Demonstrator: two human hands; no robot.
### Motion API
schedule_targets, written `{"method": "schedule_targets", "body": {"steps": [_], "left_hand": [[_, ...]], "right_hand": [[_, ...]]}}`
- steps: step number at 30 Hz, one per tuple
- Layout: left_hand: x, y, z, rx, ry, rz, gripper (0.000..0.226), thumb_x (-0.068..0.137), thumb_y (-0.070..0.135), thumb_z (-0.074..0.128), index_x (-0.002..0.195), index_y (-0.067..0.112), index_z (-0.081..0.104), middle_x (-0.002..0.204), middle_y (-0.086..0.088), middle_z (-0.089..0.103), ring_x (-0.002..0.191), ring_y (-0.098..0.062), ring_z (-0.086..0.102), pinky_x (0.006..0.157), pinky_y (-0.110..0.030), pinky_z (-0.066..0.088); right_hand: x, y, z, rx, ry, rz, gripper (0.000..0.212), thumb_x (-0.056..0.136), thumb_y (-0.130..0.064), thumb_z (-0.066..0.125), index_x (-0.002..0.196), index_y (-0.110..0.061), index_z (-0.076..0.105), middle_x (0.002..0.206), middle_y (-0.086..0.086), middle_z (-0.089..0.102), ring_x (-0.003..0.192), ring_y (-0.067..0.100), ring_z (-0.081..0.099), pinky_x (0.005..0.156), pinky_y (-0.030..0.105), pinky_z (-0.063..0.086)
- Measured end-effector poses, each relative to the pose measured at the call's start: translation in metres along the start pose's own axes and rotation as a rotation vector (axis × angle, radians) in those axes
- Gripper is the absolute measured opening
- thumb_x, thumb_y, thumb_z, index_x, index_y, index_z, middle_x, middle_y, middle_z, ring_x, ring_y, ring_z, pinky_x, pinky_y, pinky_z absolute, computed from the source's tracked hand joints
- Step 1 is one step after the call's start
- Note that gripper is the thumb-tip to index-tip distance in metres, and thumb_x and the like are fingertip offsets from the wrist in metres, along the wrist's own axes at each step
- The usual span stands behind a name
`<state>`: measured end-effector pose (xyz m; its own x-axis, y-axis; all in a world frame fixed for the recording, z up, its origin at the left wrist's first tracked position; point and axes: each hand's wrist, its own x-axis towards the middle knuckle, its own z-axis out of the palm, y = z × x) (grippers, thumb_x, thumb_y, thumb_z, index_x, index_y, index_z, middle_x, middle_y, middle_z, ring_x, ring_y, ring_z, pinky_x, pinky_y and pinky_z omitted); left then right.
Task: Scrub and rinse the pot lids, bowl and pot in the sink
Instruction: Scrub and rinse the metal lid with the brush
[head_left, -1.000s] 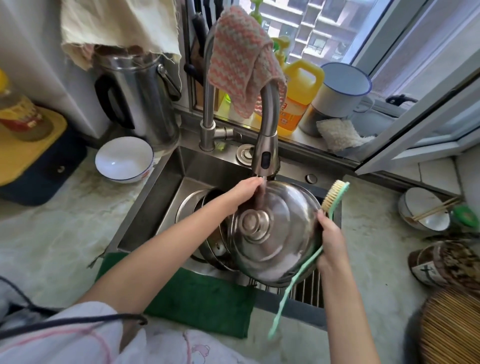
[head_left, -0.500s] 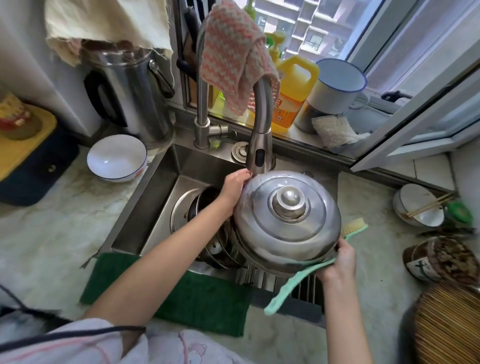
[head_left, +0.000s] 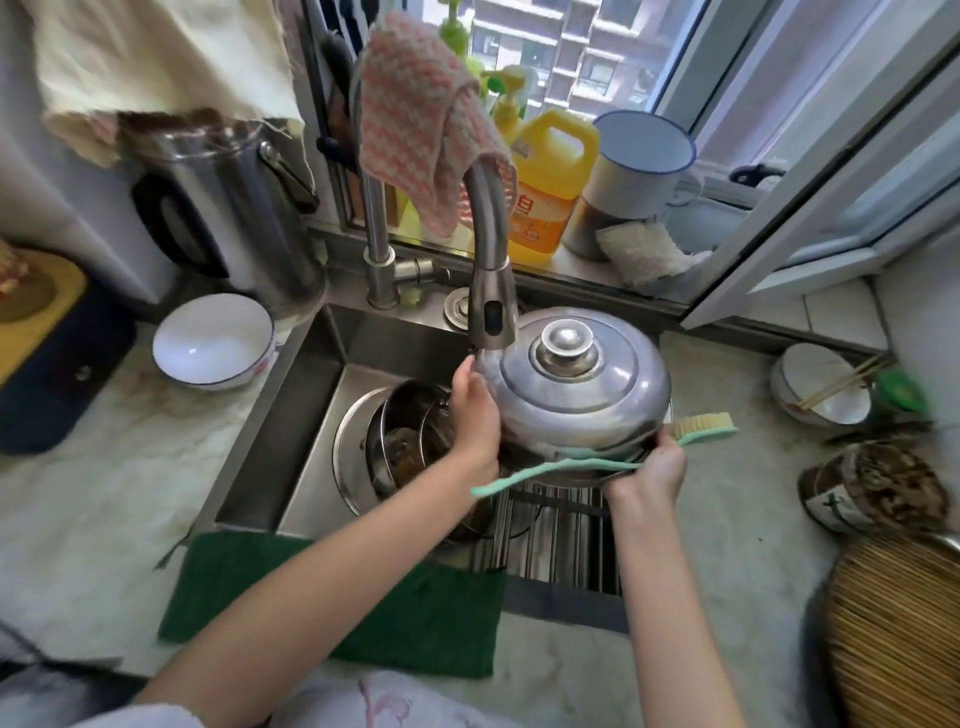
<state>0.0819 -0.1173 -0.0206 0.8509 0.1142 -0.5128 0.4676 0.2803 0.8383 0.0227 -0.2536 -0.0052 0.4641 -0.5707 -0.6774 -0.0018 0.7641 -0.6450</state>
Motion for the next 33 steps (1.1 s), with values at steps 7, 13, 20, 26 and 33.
{"method": "schedule_targets", "body": {"steps": [7, 13, 20, 26, 33], "left_hand": [[0.041, 0.004, -0.01, -0.127, 0.009, -0.19, 0.019, 0.087, 0.014, 0.055, 0.095, 0.008, 0.071, 0.101, -0.011, 0.07, 0.105, -0.031, 0.064, 0.089, -0.037, 0.052], [-0.013, -0.026, -0.001, 0.192, -0.209, -0.099, 0.054, 0.102, 0.024, 0.031, 0.152, 0.016, 0.013, 0.149, -0.001, 0.031, 0.135, -0.021, 0.035, 0.112, -0.036, 0.028], [-0.014, 0.007, -0.044, 0.526, -0.579, -0.347, 0.034, 0.1, 0.006, 0.037, 0.133, 0.004, 0.048, 0.128, -0.012, 0.059, 0.114, -0.022, 0.059, 0.093, -0.032, 0.05], [-0.032, 0.043, -0.041, 0.22, -0.689, -0.262, 0.041, 0.096, 0.038, 0.044, 0.131, 0.016, 0.044, 0.131, -0.011, 0.054, 0.113, -0.025, 0.059, 0.083, -0.044, 0.056], [-0.034, 0.038, -0.033, 0.409, -0.677, -0.453, 0.046, 0.083, 0.04, 0.064, 0.116, 0.009, 0.056, 0.098, -0.012, 0.065, 0.074, -0.019, 0.068, 0.063, -0.028, 0.055]], "right_hand": [[-0.011, 0.0, -0.003, -0.014, 0.042, -0.013, 0.026, 0.098, -0.034, 0.045, 0.103, -0.016, 0.063, 0.097, 0.003, 0.067, 0.083, 0.016, 0.063, 0.071, 0.034, 0.052], [-0.007, -0.006, 0.01, -0.004, 0.036, -0.094, 0.028, 0.099, -0.032, 0.045, 0.075, -0.019, 0.053, 0.081, 0.0, 0.062, 0.079, 0.014, 0.06, 0.065, 0.027, 0.049], [-0.006, -0.05, -0.001, -0.355, -0.232, -0.487, 0.02, 0.09, -0.029, 0.058, 0.075, -0.017, 0.061, 0.073, 0.0, 0.059, 0.068, 0.014, 0.059, 0.066, 0.028, 0.049], [-0.034, -0.045, -0.025, -1.121, -0.572, -1.398, 0.024, 0.088, -0.008, 0.056, 0.064, -0.009, 0.054, 0.05, -0.004, 0.047, 0.042, 0.005, 0.043, 0.043, 0.01, 0.031], [-0.034, -0.008, -0.06, -1.549, -0.816, -1.795, 0.019, 0.079, -0.02, 0.051, 0.074, -0.008, 0.065, 0.053, -0.001, 0.059, 0.042, 0.014, 0.056, 0.041, 0.019, 0.038]]}}
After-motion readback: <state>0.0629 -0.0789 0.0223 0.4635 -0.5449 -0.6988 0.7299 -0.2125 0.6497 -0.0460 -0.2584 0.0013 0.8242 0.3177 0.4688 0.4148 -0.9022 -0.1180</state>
